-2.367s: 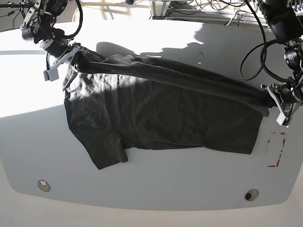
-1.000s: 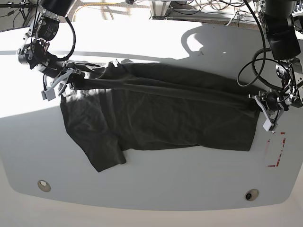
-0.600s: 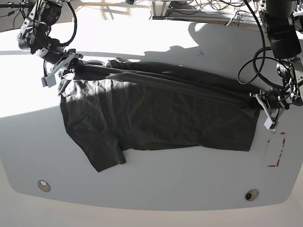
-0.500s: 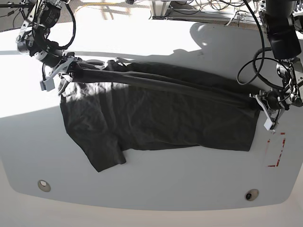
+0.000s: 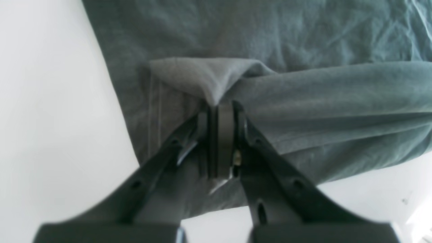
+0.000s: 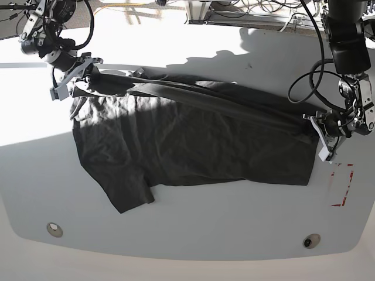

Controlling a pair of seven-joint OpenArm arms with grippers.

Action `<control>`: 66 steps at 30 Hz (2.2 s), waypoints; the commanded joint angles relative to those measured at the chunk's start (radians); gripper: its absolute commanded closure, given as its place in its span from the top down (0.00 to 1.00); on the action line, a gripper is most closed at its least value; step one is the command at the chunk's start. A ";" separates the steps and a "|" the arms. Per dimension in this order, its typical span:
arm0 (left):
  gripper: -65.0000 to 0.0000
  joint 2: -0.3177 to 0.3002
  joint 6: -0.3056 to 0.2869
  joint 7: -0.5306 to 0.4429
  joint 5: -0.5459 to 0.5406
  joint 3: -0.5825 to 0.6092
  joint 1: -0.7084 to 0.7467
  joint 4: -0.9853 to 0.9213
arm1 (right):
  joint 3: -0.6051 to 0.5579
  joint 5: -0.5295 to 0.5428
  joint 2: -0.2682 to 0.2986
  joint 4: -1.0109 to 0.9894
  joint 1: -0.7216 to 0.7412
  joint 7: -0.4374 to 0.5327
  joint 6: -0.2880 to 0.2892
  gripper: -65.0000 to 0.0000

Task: Fold the T-shirt properly
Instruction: 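Lift the held edge with both grippers and swing it away from the robot, then pull the held edge back toward the robot with both grippers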

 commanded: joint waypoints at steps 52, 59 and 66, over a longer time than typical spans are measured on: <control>0.02 -0.031 0.000 0.312 -0.009 -0.249 0.626 0.749 | 0.206 0.061 -0.101 0.064 -0.457 0.017 -0.001 0.00; 0.02 -0.009 0.000 0.314 -0.011 -0.246 0.616 0.755 | 0.298 0.063 -0.091 0.062 -0.440 0.017 -0.001 0.00; 0.02 0.014 0.000 0.341 -0.006 -0.246 0.560 0.755 | 0.314 0.064 -0.076 0.062 -0.372 -0.043 0.007 0.00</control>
